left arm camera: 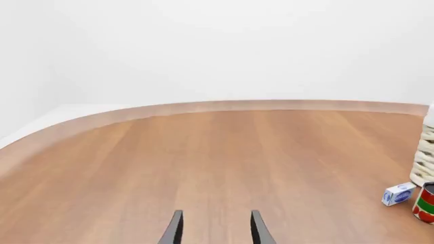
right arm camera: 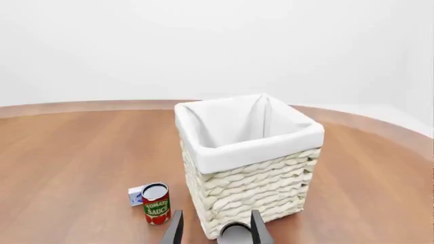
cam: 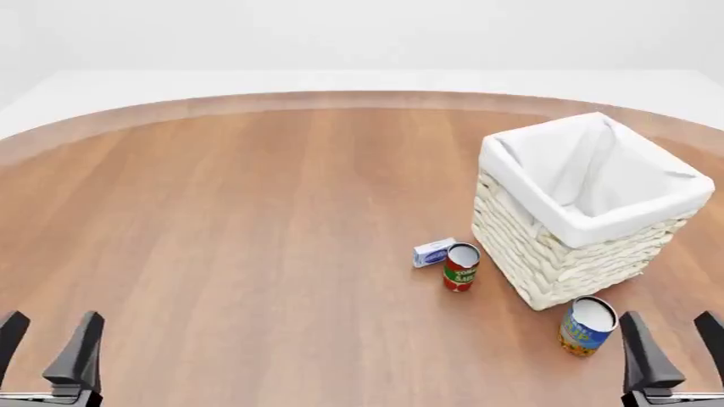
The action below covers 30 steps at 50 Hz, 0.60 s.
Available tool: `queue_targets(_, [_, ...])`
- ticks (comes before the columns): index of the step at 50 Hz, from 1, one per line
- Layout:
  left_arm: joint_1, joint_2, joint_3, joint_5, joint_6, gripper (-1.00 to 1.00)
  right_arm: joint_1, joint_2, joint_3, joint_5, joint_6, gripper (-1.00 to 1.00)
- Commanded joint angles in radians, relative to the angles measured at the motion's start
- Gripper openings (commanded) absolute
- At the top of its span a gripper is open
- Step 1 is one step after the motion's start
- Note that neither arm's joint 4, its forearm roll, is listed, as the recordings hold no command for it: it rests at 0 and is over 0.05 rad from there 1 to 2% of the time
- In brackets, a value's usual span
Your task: Pick up the alphabet soup and the cream cheese box, and put them in the basket.
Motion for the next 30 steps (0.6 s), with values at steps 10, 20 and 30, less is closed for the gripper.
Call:
queue_targets(10, [0.0, 0.005, -0.003, -0.001, 0.0, 1.0, -0.016, 0.035, -0.034, 0.031, -0.065, 1.0])
queue_targets(20, [0.0, 0.005, -0.003, -0.001, 0.0, 1.0, 0.009, 0.304, -0.097, -0.067, -0.136, 1.0])
queue_targets(30, [0.0, 0.005, -0.003, -0.001, 0.0, 1.0, 0.064, 0.418, -0.224, -0.004, -0.171, 1.0])
